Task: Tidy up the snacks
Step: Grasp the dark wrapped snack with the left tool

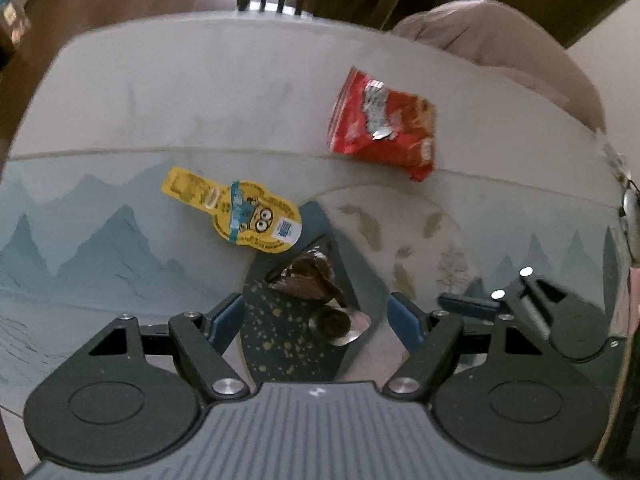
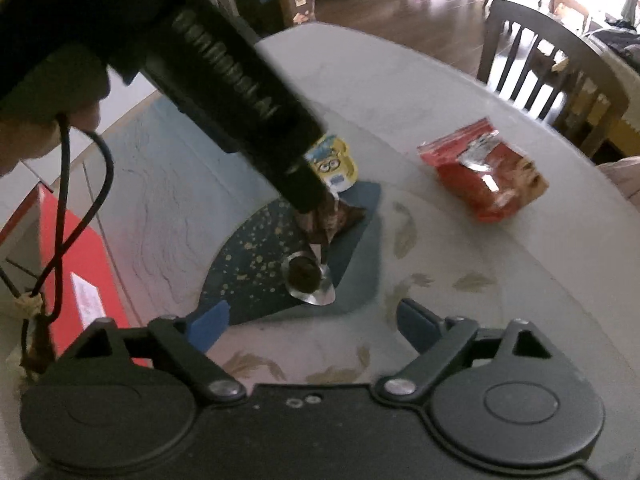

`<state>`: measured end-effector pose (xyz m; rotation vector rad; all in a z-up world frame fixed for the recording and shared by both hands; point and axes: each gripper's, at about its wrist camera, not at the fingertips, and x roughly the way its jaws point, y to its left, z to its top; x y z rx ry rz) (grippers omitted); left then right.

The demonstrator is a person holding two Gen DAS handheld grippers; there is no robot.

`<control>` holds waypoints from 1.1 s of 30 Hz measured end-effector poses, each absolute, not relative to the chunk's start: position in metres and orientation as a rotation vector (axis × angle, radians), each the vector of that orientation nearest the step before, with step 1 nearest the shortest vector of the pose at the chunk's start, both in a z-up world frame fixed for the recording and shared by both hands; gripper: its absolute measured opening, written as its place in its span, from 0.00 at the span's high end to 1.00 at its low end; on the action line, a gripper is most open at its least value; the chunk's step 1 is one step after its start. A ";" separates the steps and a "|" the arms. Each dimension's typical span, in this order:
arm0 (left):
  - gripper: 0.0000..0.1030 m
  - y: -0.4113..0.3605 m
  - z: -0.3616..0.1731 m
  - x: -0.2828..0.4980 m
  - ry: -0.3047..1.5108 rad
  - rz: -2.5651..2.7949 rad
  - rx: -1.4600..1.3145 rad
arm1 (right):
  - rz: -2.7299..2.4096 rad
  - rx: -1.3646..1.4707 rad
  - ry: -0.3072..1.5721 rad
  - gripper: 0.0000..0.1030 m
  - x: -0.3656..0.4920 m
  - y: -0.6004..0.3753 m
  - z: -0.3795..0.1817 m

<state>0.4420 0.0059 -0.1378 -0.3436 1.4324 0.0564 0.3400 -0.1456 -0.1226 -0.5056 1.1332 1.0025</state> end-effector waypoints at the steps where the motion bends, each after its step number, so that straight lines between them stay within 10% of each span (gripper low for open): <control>1: 0.24 0.008 -0.143 0.445 1.445 0.056 -0.357 | 1.005 -0.497 1.145 0.17 0.343 -0.143 -0.130; 19: 0.24 0.012 -0.185 0.466 1.555 0.069 -0.348 | 1.118 -0.738 0.989 0.68 0.323 -0.109 -0.167; 25: 0.26 0.001 -0.200 0.476 1.593 0.070 -0.288 | 1.092 -0.689 1.015 0.70 0.329 -0.124 -0.165; 33: 0.52 -0.014 -0.217 0.485 1.629 0.072 -0.193 | 1.015 -0.613 1.058 0.70 0.344 -0.162 -0.163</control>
